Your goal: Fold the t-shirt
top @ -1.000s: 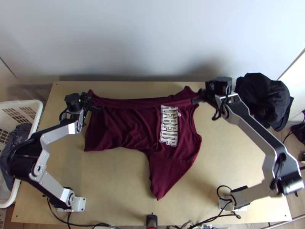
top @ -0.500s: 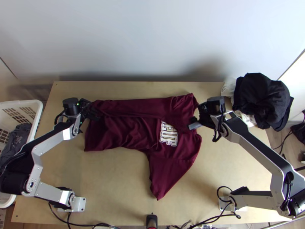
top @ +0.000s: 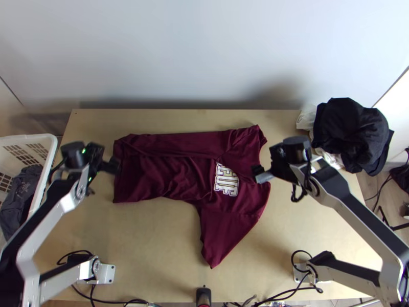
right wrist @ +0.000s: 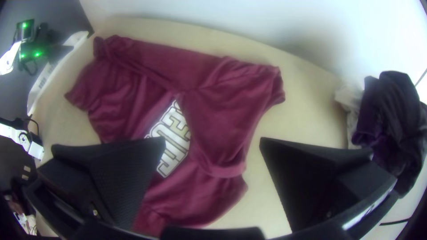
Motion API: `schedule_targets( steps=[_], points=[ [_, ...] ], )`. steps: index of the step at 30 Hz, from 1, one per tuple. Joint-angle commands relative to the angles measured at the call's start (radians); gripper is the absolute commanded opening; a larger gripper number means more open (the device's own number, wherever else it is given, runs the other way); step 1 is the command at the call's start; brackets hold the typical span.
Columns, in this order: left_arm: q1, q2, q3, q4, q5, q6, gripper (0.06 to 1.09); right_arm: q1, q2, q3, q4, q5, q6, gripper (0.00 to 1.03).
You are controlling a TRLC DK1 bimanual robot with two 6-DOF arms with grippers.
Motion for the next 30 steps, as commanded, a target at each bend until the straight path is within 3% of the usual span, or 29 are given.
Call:
schedule_targets(
  steps=[1, 6, 12, 18, 23, 30],
  points=[
    [0.016, -0.296, -0.123, -0.219, 0.081, 0.009, 1.04, 0.008, -0.113, -0.079, -0.085, -0.014, 0.136, 0.98],
    [0.017, -0.337, -0.16, -0.359, 0.108, 0.021, 1.04, 0.009, -0.148, -0.157, -0.121, -0.05, 0.23, 0.98],
    [0.017, -0.31, -0.191, -0.377, 0.11, 0.062, 1.04, 0.021, -0.202, -0.264, -0.167, -0.159, 0.324, 0.97],
    [0.008, -0.262, -0.231, -0.356, 0.11, 0.071, 1.04, 0.064, -0.222, -0.289, -0.236, -0.228, 0.333, 0.97],
    [0.005, -0.233, -0.234, -0.317, 0.11, 0.065, 1.04, 0.138, -0.222, -0.258, -0.343, -0.352, 0.331, 0.97],
    [0.005, -0.158, -0.235, -0.221, 0.11, 0.03, 1.04, 0.218, -0.21, -0.293, -0.355, -0.465, 0.356, 0.98]
  ],
)
